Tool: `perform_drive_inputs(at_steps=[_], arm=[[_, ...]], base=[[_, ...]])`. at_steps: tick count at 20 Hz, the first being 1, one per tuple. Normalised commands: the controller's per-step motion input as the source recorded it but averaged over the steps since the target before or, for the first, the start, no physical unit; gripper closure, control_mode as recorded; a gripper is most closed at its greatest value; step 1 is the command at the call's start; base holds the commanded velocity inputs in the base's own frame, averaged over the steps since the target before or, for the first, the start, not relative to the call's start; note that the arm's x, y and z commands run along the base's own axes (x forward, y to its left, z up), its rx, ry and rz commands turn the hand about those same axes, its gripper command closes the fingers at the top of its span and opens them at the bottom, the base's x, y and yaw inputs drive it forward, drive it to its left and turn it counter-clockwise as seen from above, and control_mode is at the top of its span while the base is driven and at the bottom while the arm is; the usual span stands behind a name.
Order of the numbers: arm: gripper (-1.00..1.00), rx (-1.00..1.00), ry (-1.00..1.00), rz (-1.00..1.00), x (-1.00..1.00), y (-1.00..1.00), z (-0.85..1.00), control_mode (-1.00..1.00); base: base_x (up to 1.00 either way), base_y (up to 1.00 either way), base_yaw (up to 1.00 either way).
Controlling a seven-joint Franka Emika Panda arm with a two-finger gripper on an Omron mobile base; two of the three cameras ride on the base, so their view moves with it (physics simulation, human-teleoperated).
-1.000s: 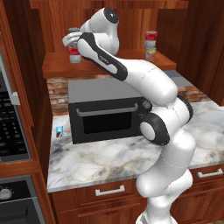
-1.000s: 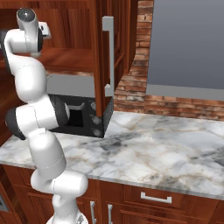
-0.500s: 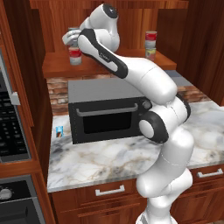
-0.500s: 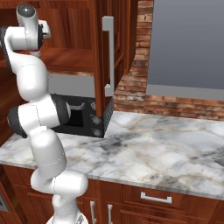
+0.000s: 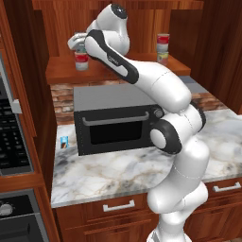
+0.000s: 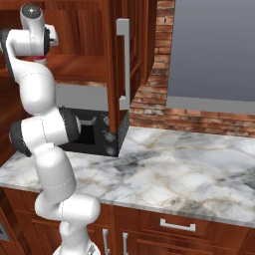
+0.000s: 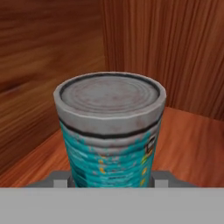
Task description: Stack two cans on top of the other two cans in the cabinet.
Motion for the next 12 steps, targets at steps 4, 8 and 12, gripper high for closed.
perform_drive_inputs(at_steps=[4, 8, 12], arm=[[1.00, 0.00, 0.00, 0.00, 0.00, 0.00, -0.08, -1.00], [1.00, 0.00, 0.00, 0.00, -0.01, 0.00, -0.09, -1.00], [1.00, 0.00, 0.00, 0.00, -0.03, 0.01, -0.10, -1.00]], base=[[0.00, 0.00, 0.00], [0.00, 0.00, 0.00], [0.00, 0.00, 0.00]])
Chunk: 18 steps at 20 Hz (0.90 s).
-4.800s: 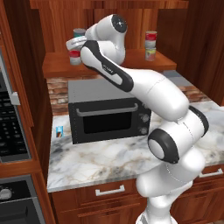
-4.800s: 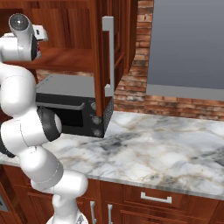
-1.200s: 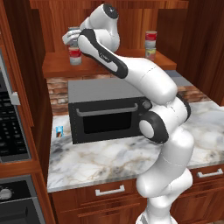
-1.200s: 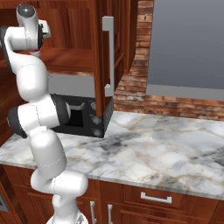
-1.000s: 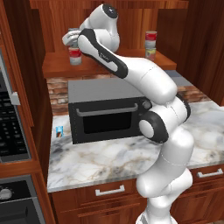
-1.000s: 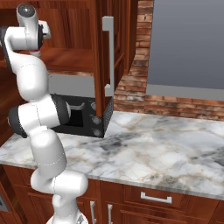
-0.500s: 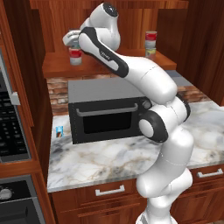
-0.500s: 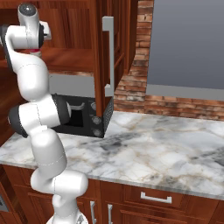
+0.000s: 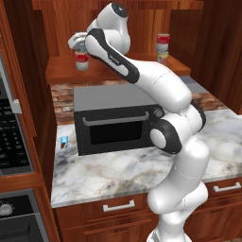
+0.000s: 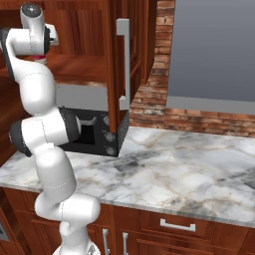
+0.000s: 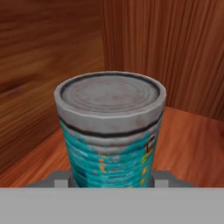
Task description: Stack two cans on top of the other two cans in the cabinet.
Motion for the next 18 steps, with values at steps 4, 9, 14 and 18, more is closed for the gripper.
perform_drive_inputs(at_steps=[4, 9, 14, 18], arm=[[1.00, -0.01, -0.01, 0.00, 0.00, 0.07, -0.14, -1.00], [1.00, -0.02, -0.03, 0.00, 0.00, 0.13, -0.22, -1.00], [1.00, -0.02, -0.07, 0.00, 0.00, 0.12, -0.23, -1.00], [1.00, 0.00, -0.11, -0.01, 0.00, 0.06, -0.22, -1.00]], base=[[0.00, 0.00, 0.00], [0.00, 0.00, 0.00], [0.00, 0.00, 0.00], [0.00, 0.00, 0.00]])
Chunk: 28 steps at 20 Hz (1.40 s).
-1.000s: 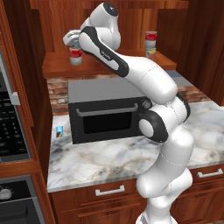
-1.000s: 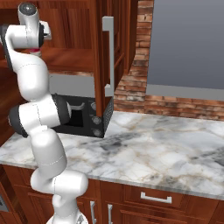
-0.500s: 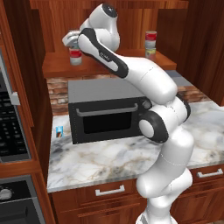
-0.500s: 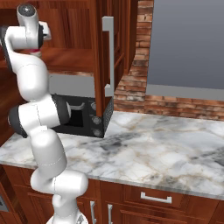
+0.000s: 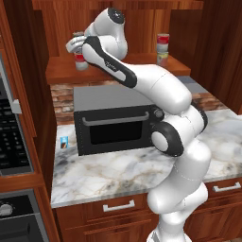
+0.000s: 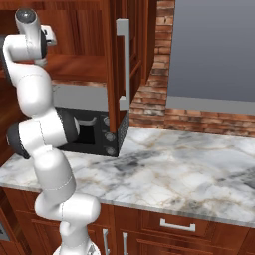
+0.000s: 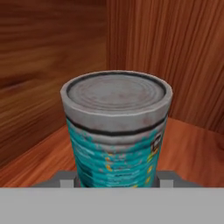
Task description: Stack two cans on top of the other two cans in the cabinet.
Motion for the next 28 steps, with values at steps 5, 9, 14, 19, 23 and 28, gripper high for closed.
perform_drive_inputs(at_steps=[5, 9, 14, 19, 23, 28], arm=[[1.00, 0.00, -0.04, -0.01, 0.00, 0.02, -0.18, -1.00], [-1.00, 0.00, 0.00, 0.00, 0.00, 0.00, -0.11, -1.00], [-1.00, 0.00, 0.00, 0.00, -0.01, -0.03, -0.08, -1.00], [-1.00, 0.00, 0.00, 0.00, -0.03, -0.08, -0.03, -1.00], [-1.00, 0.00, 0.00, -0.01, -0.05, -0.13, 0.00, -1.00], [-1.00, 0.01, 0.00, -0.03, -0.23, -0.19, 0.00, -1.00]], base=[[0.00, 0.00, 0.00], [0.00, 0.00, 0.00], [0.00, 0.00, 0.00], [0.00, 0.00, 0.00], [0.00, 0.00, 0.00], [0.00, 0.00, 0.00]])
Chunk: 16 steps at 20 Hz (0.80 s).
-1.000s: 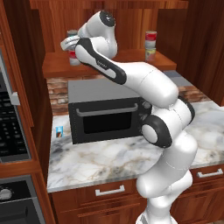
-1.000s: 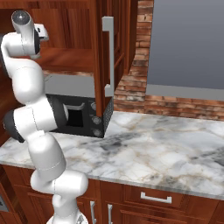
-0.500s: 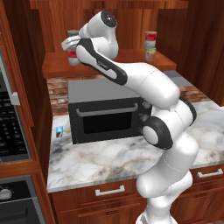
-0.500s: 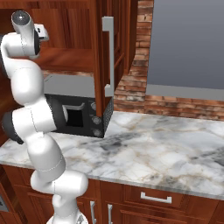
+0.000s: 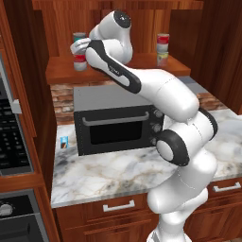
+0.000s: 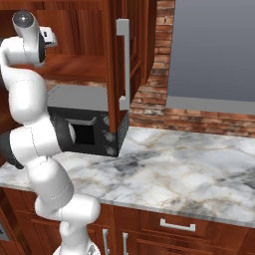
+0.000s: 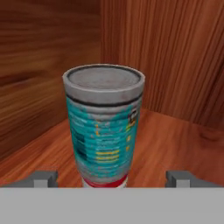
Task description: Stack two cans on top of the other two cans in the cabinet.
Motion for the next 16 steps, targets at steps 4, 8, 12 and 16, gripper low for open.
perform_drive_inputs(at_steps=[4, 8, 12, 16], arm=[[-1.00, 0.02, 0.00, -0.03, -0.32, -0.20, 0.00, -1.00], [-1.00, 0.03, -0.01, -0.08, -0.47, -0.25, 0.00, -1.00], [-1.00, 0.02, -0.09, -0.12, -0.64, -0.27, -0.04, -1.00], [-1.00, 0.00, -0.14, -0.12, -0.73, -0.29, -0.08, -1.00]], base=[[0.00, 0.00, 0.00], [0.00, 0.00, 0.00], [0.00, 0.00, 0.00], [0.00, 0.00, 0.00]])
